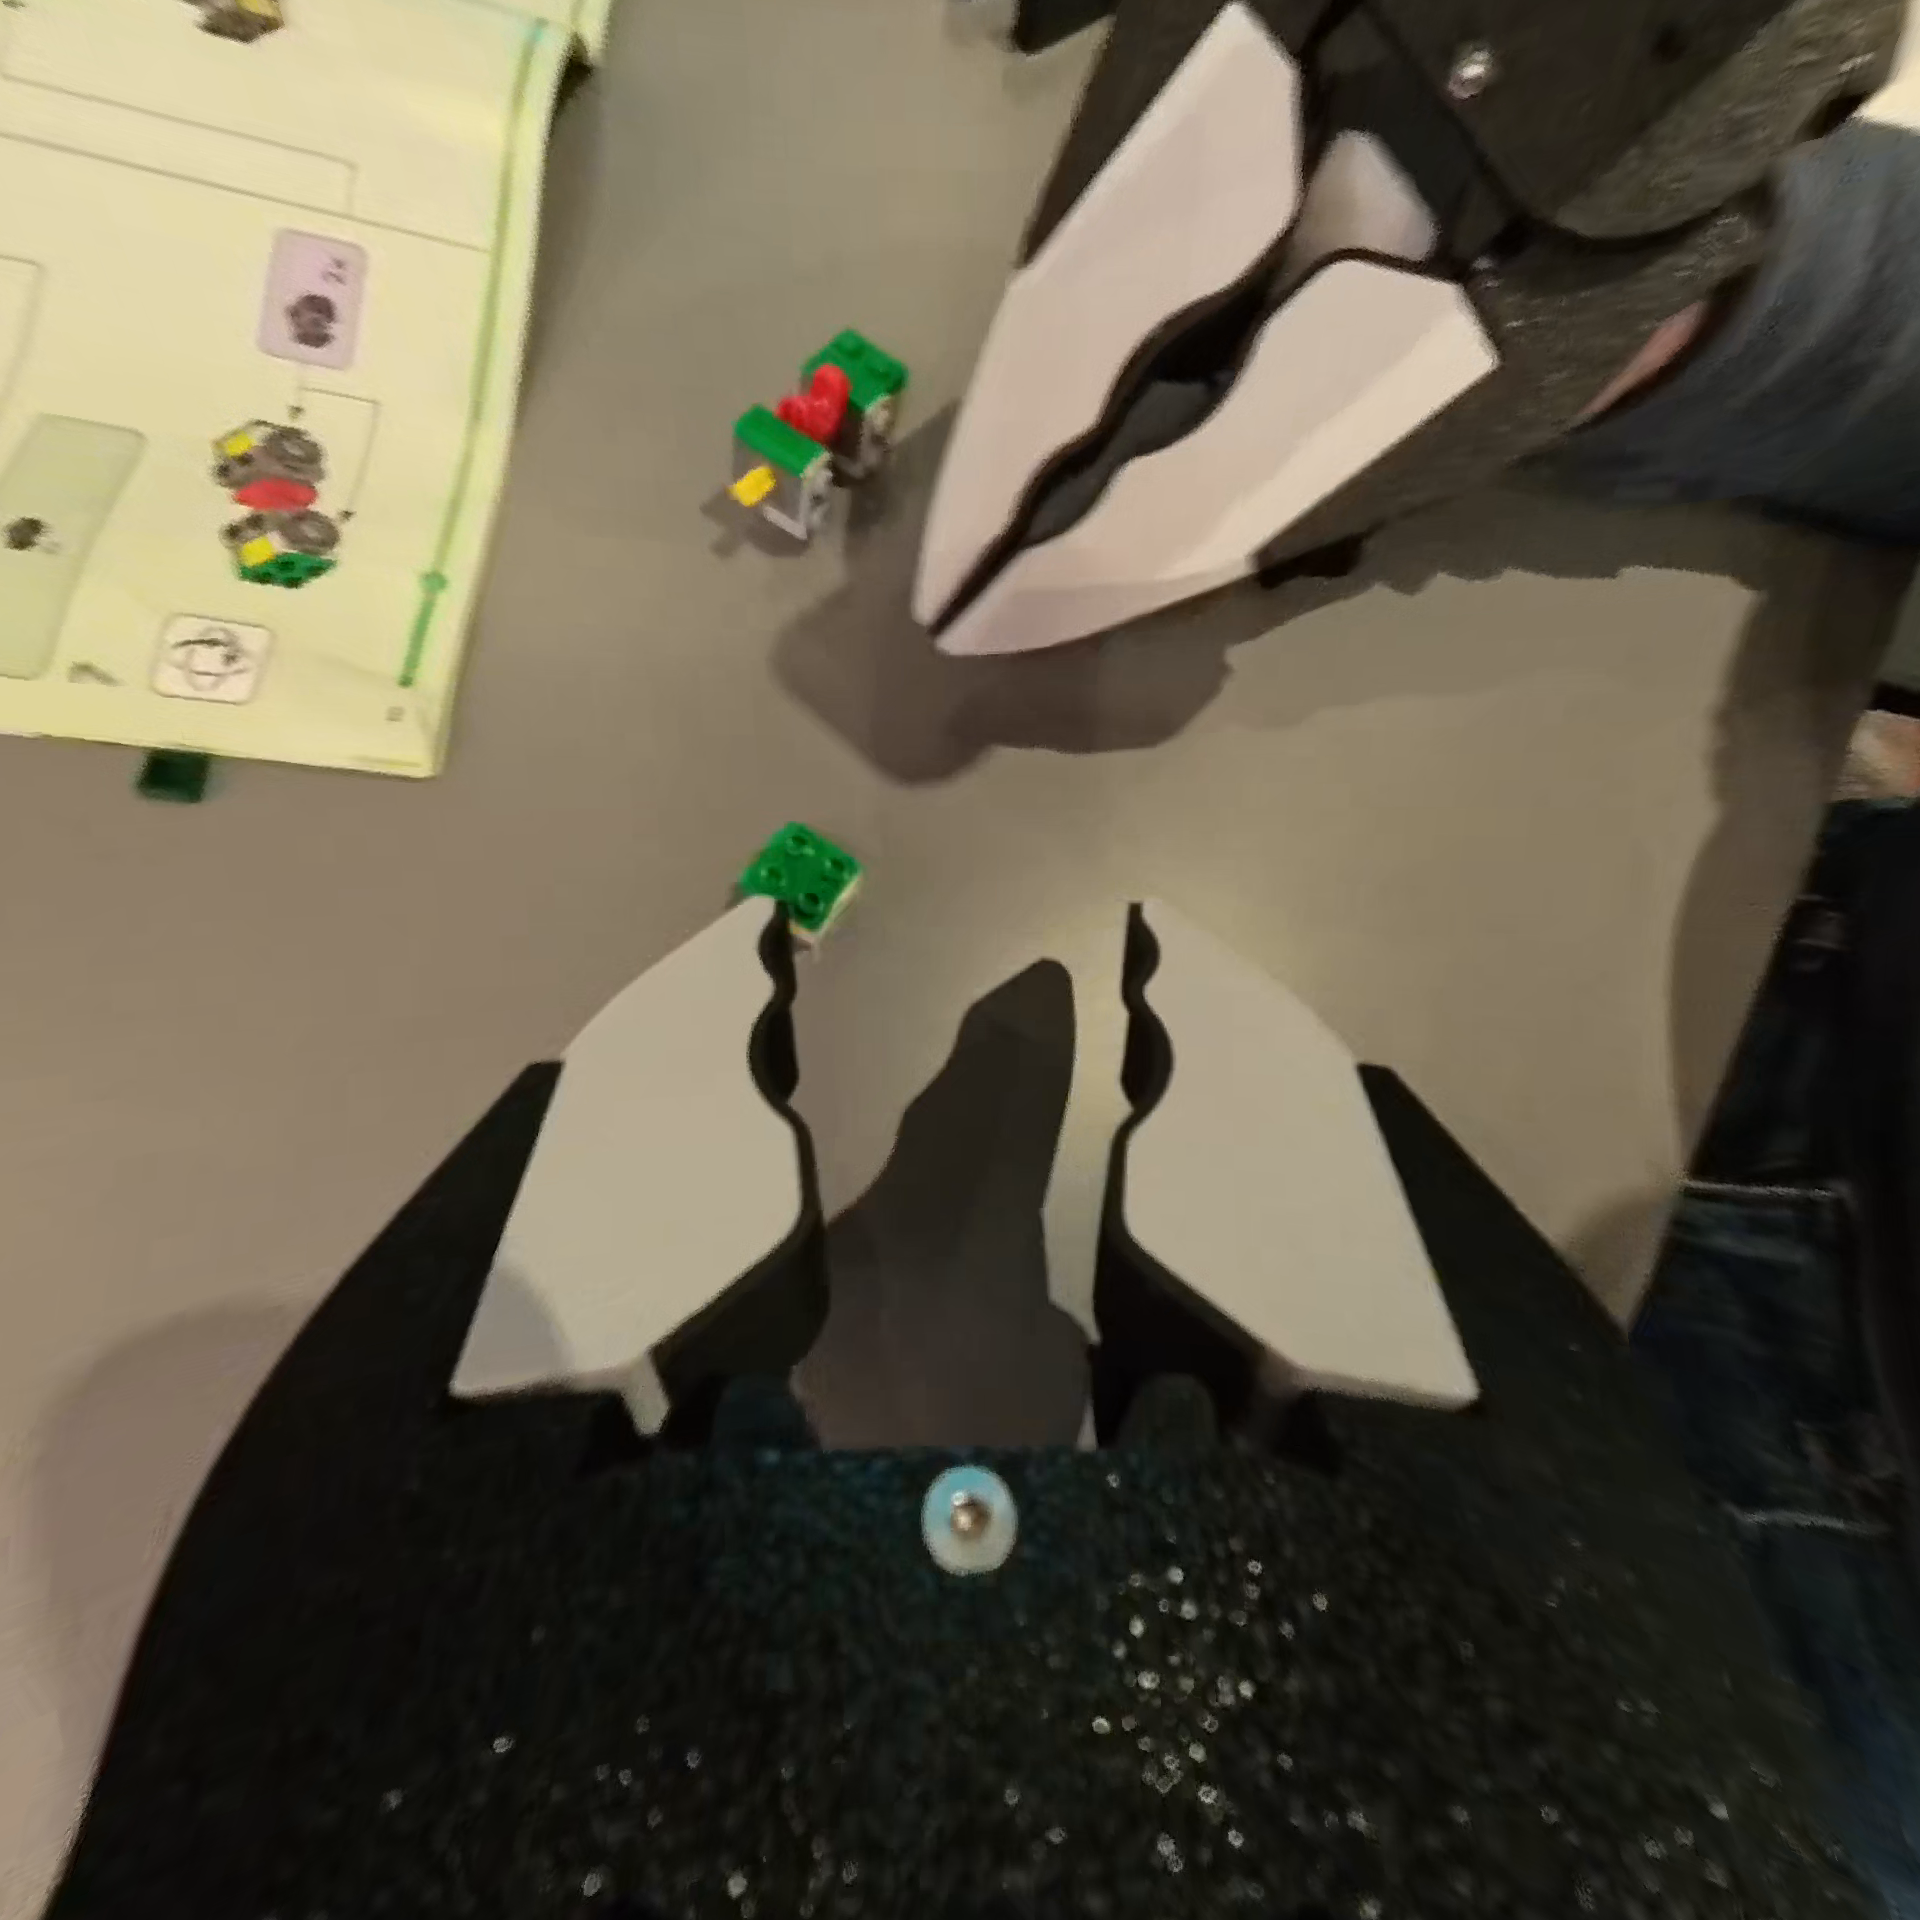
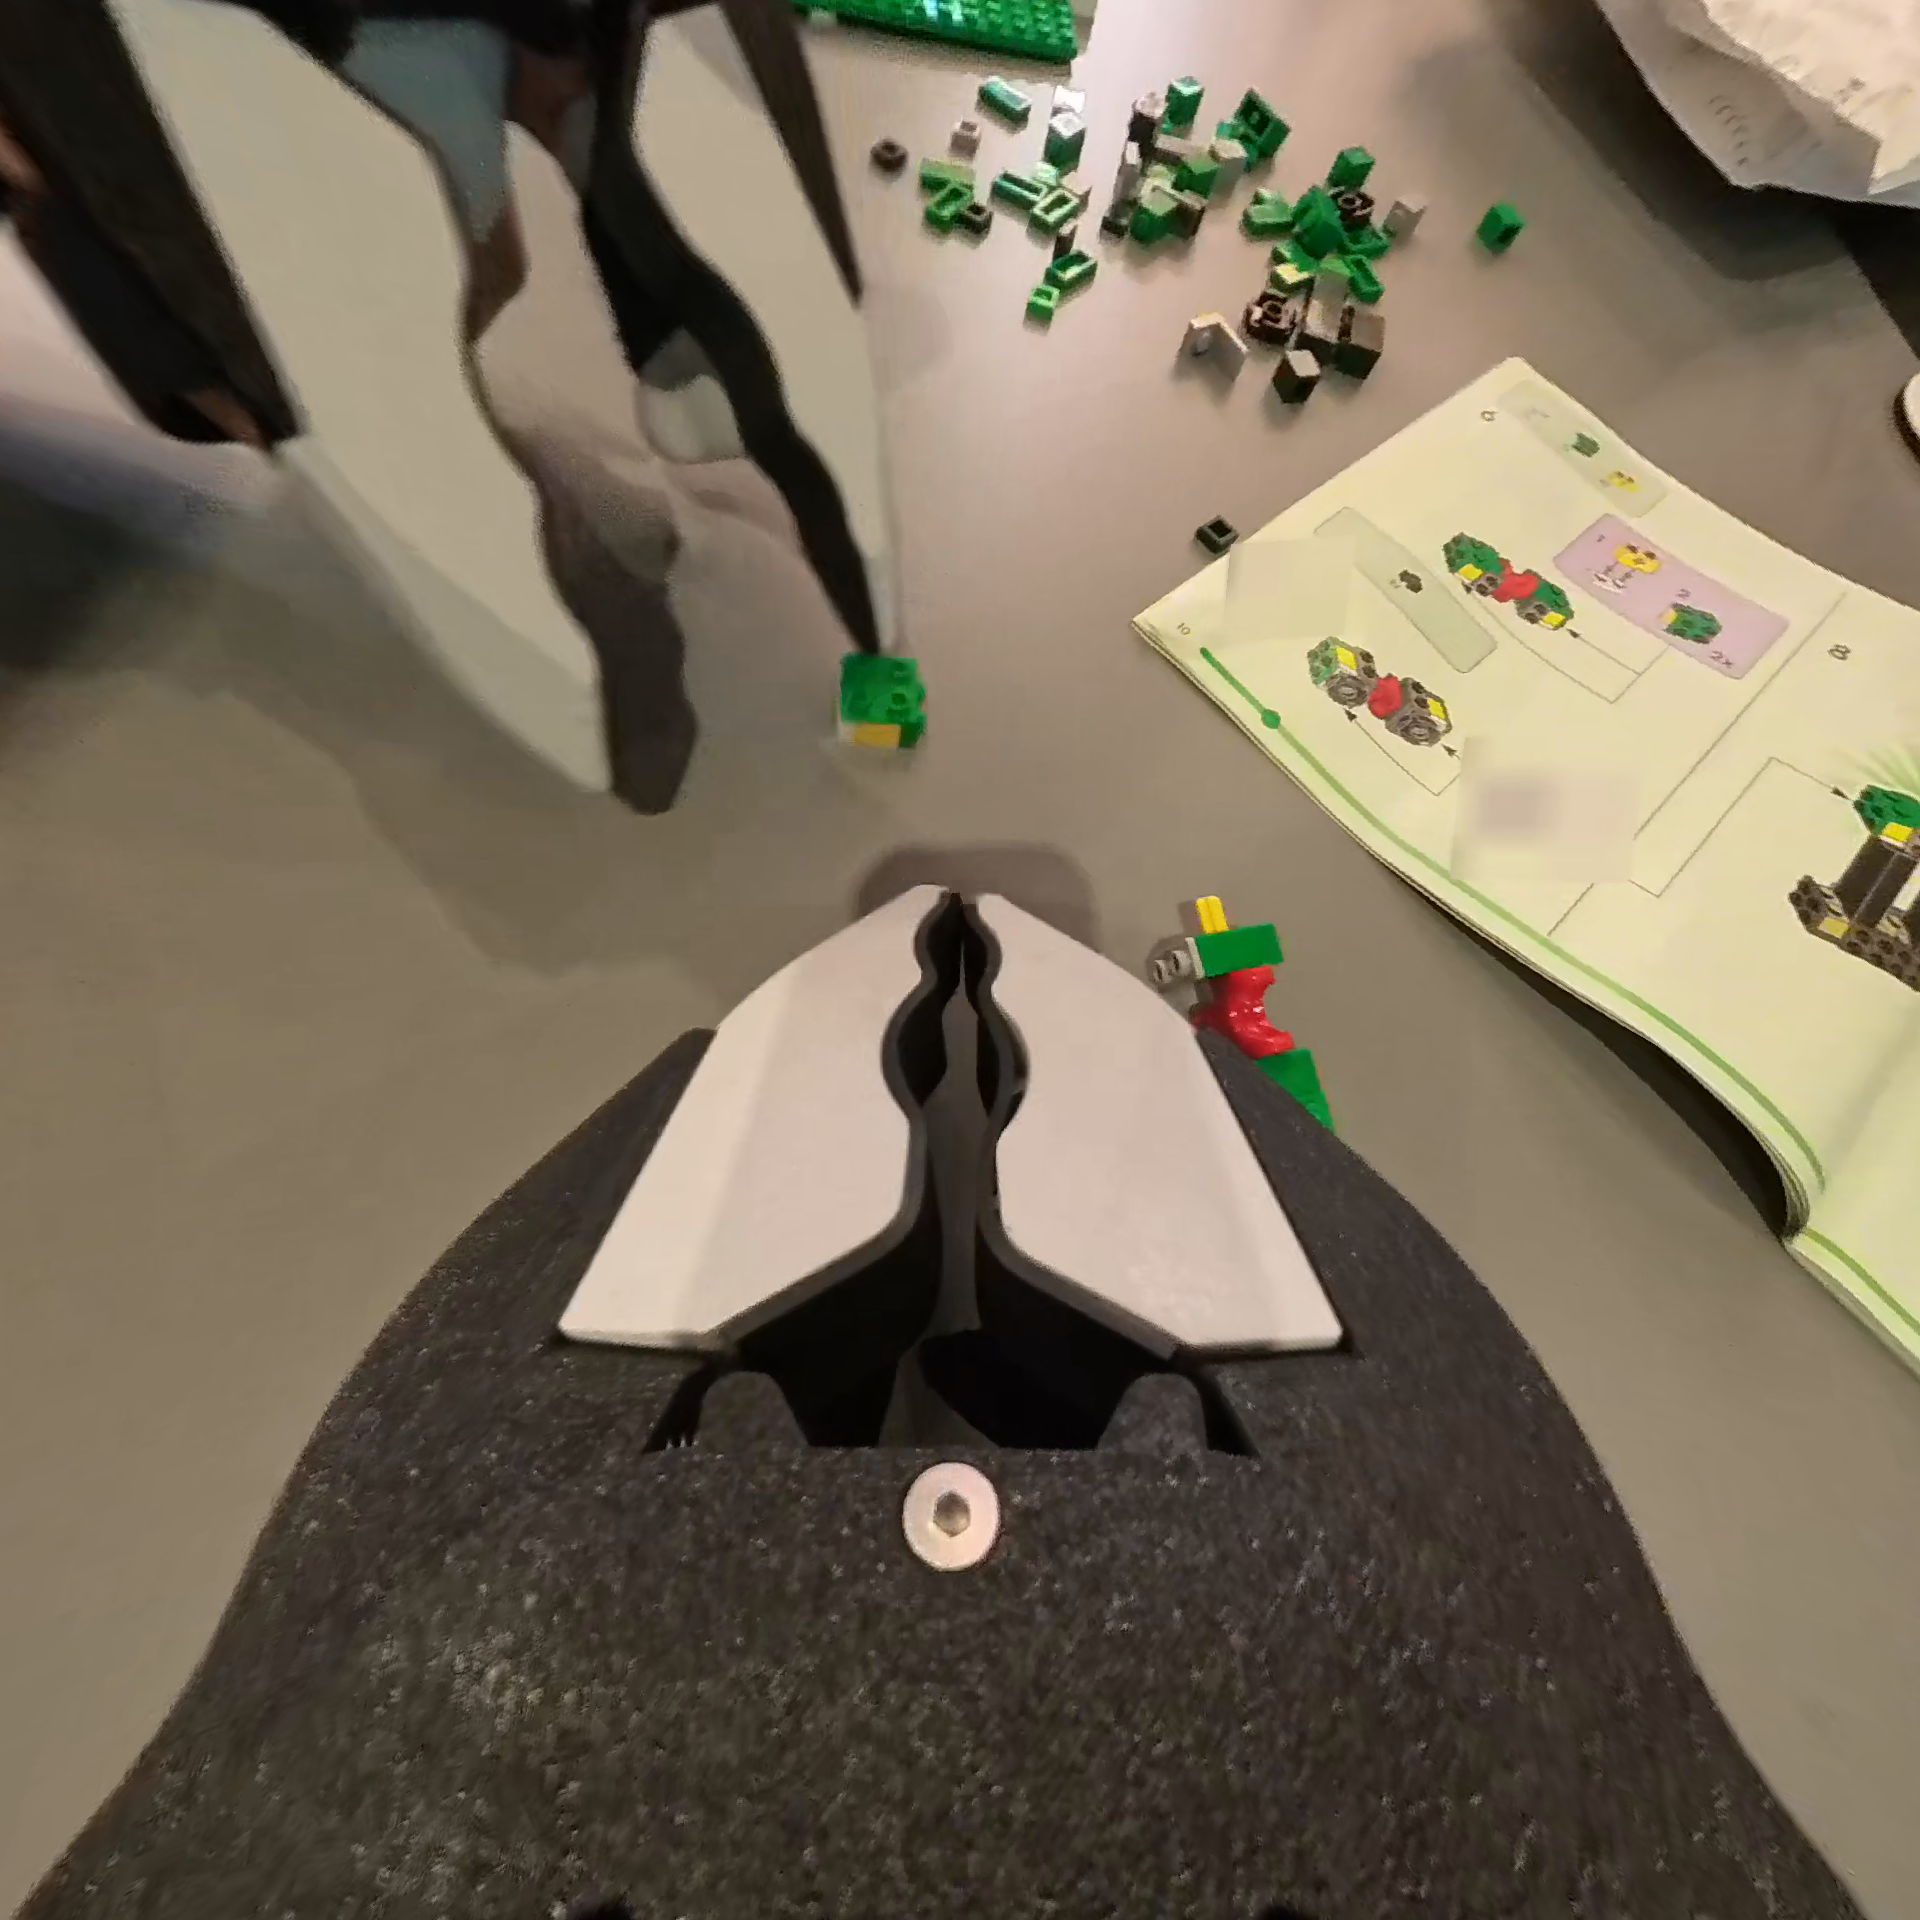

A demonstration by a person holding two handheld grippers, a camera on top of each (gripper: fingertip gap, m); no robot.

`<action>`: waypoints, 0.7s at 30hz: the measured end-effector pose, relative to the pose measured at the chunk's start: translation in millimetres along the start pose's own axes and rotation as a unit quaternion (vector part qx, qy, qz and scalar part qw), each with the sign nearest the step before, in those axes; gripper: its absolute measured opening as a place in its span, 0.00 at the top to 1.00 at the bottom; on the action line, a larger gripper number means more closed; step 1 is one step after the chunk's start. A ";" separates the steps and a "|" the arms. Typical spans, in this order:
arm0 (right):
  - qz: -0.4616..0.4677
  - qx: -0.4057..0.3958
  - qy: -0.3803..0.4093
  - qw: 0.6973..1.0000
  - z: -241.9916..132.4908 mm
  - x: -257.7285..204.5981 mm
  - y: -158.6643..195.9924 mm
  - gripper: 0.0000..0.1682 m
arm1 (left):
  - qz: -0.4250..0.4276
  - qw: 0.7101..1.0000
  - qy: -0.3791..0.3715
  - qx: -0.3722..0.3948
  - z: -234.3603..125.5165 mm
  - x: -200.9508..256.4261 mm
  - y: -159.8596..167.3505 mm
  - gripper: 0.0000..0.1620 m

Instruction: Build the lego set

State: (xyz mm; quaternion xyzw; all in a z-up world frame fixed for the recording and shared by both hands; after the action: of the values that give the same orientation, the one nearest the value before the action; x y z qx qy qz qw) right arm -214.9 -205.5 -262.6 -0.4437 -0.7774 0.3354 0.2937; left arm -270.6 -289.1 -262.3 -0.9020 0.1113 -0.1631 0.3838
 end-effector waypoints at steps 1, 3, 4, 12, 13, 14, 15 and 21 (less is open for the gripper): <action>0.000 -0.001 0.004 1.000 0.1 0.6 0.4 1.00 | -0.001 1.000 0.017 0.003 0.9 6.8 -0.7 0.62; 0.004 0.002 0.004 1.000 -0.2 -0.4 -0.1 1.00 | -0.001 0.999 0.046 0.014 -0.2 18.6 -2.8 0.63; 0.007 0.005 0.000 1.000 -0.6 -1.3 -0.7 0.99 | 0.001 0.999 0.045 0.017 -2.8 20.0 -2.6 0.63; 0.098 0.002 0.005 0.995 15.0 -9.6 -13.2 0.83 | 0.021 0.999 -0.028 0.035 -25.4 -4.8 6.7 0.64; 0.096 -0.001 0.011 0.995 18.6 -12.1 -15.9 0.83 | 0.024 0.998 -0.035 0.037 -28.3 -6.1 6.7 0.64; 0.089 -0.009 0.013 0.996 22.7 -15.2 -17.5 0.83 | 0.028 0.998 -0.037 0.045 -31.3 -6.4 5.7 0.64; 0.081 -0.023 0.019 0.996 26.7 -17.1 -17.3 0.83 | 0.033 0.997 -0.038 0.055 -34.2 -6.0 4.3 0.63; 0.073 -0.040 0.002 0.997 36.5 -20.2 -21.1 0.87 | 0.089 0.992 -0.040 0.080 -42.3 -1.8 -0.3 0.64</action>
State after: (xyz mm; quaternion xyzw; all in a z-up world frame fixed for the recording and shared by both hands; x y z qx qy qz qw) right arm -244.1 -240.9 -271.4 -0.5112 -0.7552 0.3237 0.2522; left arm -288.3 -316.1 -234.8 -0.8606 0.1623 -0.1010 0.4721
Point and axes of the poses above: each gripper's, where its closed fingertips meet, z out along the fingers, y out of its underside, x = y × z across the jaws, the point moved 4 cm from there along -z, back along the fingers, and after that the axes turned 1 degree about -z, right-handed, at the moved point
